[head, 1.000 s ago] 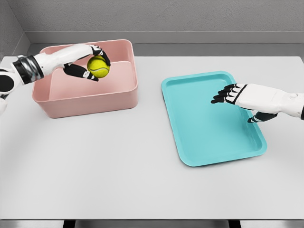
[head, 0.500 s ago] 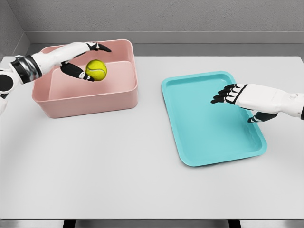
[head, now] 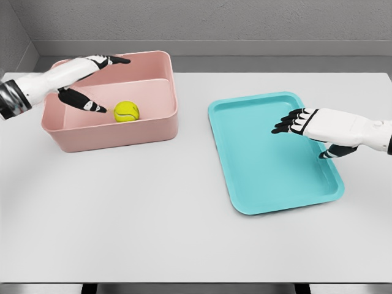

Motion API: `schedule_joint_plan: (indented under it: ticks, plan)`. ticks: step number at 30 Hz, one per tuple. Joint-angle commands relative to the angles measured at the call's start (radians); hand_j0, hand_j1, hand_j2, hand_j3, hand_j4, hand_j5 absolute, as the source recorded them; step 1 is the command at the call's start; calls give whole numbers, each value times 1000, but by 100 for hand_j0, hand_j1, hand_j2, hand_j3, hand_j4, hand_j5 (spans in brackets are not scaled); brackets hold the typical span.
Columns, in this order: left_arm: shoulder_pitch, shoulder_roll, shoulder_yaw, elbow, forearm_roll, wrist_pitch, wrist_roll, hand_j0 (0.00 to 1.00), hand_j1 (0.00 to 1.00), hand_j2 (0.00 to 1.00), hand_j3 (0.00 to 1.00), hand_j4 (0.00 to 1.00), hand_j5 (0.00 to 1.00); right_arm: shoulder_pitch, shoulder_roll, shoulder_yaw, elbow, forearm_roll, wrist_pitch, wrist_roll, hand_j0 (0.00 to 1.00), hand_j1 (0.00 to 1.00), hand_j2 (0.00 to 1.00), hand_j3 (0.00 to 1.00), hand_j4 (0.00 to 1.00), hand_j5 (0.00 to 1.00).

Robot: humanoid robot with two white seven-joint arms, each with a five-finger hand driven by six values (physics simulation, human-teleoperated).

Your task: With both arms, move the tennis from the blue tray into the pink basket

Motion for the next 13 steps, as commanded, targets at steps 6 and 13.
schedule_joint_plan:
  ticks: [6,13]
  plan:
    - [80,98,100,-141,13,2,1,100,100,100,100,100,100,0,1,1,0,-6,2,-2,100,100,100,100,100,100]
    - [107,118,104,-170,19,2,2,100,100,100,100,100,100,0,2,2,0,-6,2,0,100,100,100,100,100,100]
